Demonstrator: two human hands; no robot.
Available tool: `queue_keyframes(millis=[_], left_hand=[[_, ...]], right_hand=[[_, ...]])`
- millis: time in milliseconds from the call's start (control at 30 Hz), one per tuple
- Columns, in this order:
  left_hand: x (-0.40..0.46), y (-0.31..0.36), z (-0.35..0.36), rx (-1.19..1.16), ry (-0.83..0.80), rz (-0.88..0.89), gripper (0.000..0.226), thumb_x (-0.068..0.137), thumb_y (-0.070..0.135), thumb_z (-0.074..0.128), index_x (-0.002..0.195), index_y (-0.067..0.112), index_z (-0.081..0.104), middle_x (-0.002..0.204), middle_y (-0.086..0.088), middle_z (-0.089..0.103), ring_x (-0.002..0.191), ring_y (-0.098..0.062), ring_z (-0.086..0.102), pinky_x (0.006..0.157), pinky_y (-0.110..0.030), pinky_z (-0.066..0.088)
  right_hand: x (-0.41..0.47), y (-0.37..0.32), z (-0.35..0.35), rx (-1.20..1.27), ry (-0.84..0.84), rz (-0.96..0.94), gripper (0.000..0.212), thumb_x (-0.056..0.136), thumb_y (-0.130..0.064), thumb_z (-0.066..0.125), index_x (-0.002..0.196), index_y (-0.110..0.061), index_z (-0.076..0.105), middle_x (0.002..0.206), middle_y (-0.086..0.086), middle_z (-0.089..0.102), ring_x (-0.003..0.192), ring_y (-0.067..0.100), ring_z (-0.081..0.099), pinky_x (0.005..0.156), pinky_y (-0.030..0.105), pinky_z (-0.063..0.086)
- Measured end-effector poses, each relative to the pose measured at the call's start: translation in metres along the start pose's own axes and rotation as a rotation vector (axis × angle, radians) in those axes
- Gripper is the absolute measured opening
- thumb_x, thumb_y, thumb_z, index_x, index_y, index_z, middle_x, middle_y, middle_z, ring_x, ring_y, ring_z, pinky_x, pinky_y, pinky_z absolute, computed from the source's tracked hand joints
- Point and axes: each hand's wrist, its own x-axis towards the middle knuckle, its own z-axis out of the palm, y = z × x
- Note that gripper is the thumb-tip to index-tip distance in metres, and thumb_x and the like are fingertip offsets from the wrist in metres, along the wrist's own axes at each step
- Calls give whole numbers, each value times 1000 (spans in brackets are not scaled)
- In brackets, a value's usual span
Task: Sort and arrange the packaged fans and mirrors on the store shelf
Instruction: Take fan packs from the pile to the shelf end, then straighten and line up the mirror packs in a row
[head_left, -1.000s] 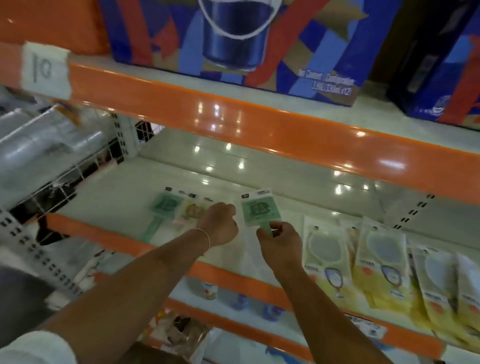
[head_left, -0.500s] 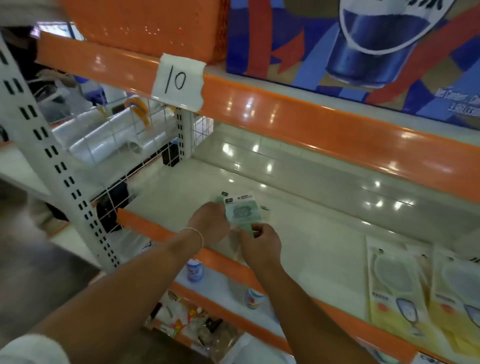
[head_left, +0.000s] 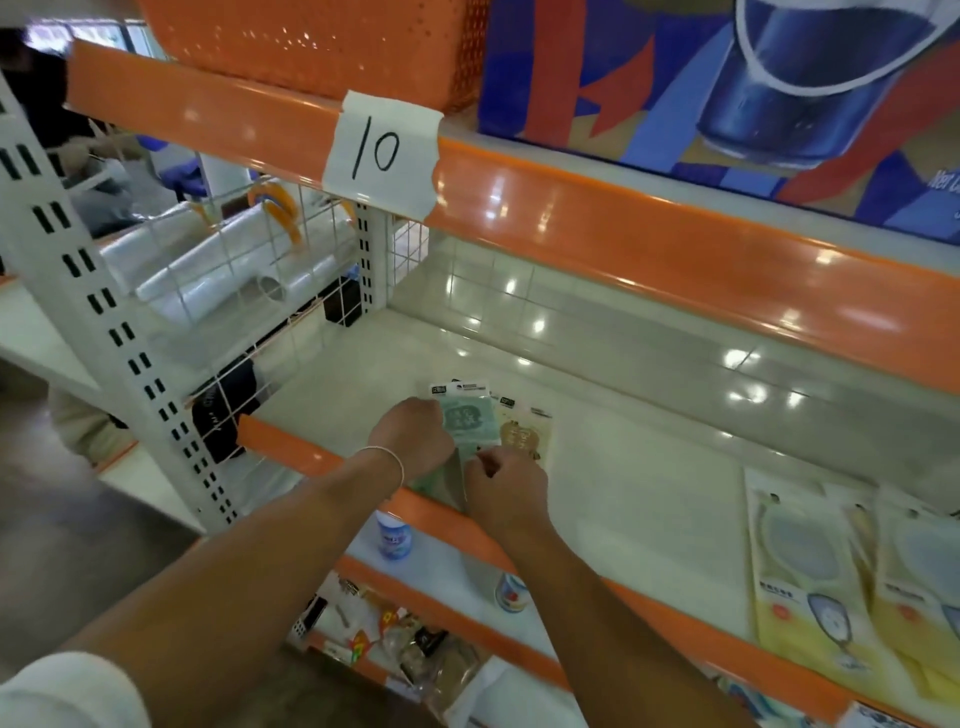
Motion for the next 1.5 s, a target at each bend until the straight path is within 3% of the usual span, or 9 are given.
queue_keyframes(millis=[100, 300, 467, 733, 833, 967, 1200, 1367, 1500], left_hand=[[0, 8, 3, 83, 55, -7, 20, 82, 20, 55, 96, 8, 62, 97, -10, 62, 83, -27, 60, 67, -29, 47], [5, 46, 12, 150, 105, 88, 35, 83, 27, 55, 112, 9, 62, 116, -12, 57, 107, -30, 57, 89, -37, 48], [5, 102, 33, 18, 67, 200, 37, 85, 19, 50, 119, 11, 60, 121, -12, 56, 114, -30, 54, 94, -36, 45], [-13, 202, 72, -131, -57, 351, 44, 83, 14, 47, 126, 13, 57, 128, -12, 55, 120, -30, 51, 102, -35, 42], [-25, 246, 89, -156, -96, 385, 44, 86, 14, 46, 129, 12, 54, 129, -12, 54, 120, -29, 50, 102, -35, 42], [-46, 300, 115, -170, -135, 418, 43, 90, 17, 47, 132, 11, 51, 130, -12, 52, 119, -28, 50, 100, -34, 43], [-73, 374, 156, -157, -251, 496, 42, 91, 13, 46, 132, 8, 54, 134, -11, 55, 125, -24, 49, 103, -32, 42], [-87, 410, 177, -244, -359, 436, 48, 91, 8, 44, 138, 12, 47, 139, -7, 51, 127, -21, 48, 104, -31, 41], [-86, 424, 186, -350, -384, 326, 43, 90, 10, 42, 132, 17, 50, 124, -4, 53, 112, -18, 51, 95, -31, 44]], right_hand=[[0, 4, -6, 0, 15, -26, 21, 89, -20, 55, 94, -15, 74, 92, 1, 73, 77, 11, 58, 67, 21, 40], [-3, 22, -39, 62, 75, 54, 23, 88, -22, 59, 105, -17, 73, 99, -1, 73, 94, 13, 66, 75, 15, 41], [-6, 69, -99, 60, 211, 183, 24, 88, -23, 60, 108, -17, 71, 106, 0, 72, 100, 16, 65, 90, 24, 48], [-32, 152, -211, 80, 436, 326, 24, 88, -21, 58, 109, -14, 69, 89, -6, 66, 82, 10, 60, 67, 16, 42], [-43, 183, -244, 69, 459, 350, 27, 88, -22, 58, 113, -14, 66, 101, -1, 69, 94, 18, 64, 81, 25, 48], [-53, 226, -280, -57, 452, 410, 35, 89, -29, 59, 119, -12, 62, 114, 4, 66, 101, 21, 60, 79, 22, 39], [-60, 289, -318, -359, 382, 535, 67, 79, -53, 61, 135, -23, 43, 138, 9, 43, 127, 35, 37, 104, 45, 34], [-63, 311, -329, -363, 309, 453, 78, 70, -54, 68, 132, -18, 37, 137, 13, 36, 124, 37, 32, 101, 46, 34], [-60, 324, -344, -396, 276, 449, 84, 68, -55, 71, 135, -17, 37, 137, 16, 37, 124, 36, 35, 103, 41, 31]])
